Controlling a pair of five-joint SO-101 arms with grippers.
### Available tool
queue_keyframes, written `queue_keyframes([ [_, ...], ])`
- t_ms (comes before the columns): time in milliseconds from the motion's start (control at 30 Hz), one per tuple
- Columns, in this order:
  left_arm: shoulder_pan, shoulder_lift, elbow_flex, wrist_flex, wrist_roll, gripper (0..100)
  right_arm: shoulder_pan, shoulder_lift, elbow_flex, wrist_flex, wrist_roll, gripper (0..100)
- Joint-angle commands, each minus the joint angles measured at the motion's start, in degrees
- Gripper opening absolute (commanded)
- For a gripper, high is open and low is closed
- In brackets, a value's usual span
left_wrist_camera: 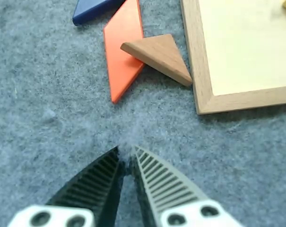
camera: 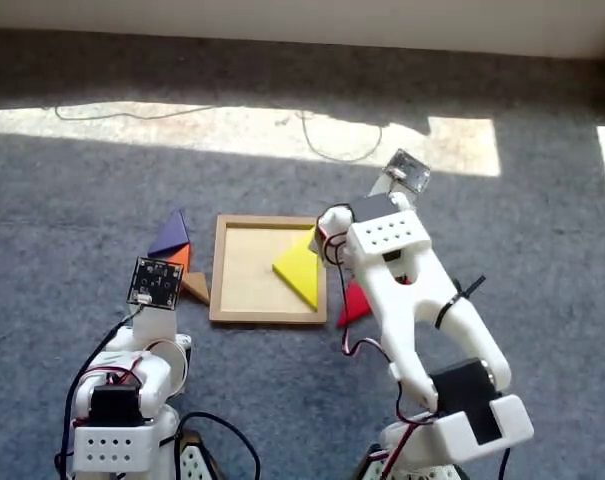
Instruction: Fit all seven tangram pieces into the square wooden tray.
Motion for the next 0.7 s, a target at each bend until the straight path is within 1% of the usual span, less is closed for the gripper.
queue_keyframes([
  [0,0.22,-0.4,1.19,0.18,-0.26,1,0.84,4.79,-2.95,0.31,-4.48,47.5],
  [167,0.22,-0.4,1.19,0.18,-0.26,1,1.01,10.77,-6.37,0.31,-5.45,47.5],
  [367,0.22,-0.4,1.19,0.18,-0.26,1,3.82,11.21,-9.8,0.31,-5.54,47.5],
  [433,0.22,-0.4,1.19,0.18,-0.26,1,4.18,11.38,-10.59,-0.04,-6.95,47.5],
  [567,0.22,-0.4,1.19,0.18,-0.26,1,4.35,11.38,-10.59,-5.76,-9.23,47.5],
  [667,0.22,-0.4,1.19,0.18,-0.26,1,4.35,11.38,-8.4,-6.9,-10.2,47.5],
])
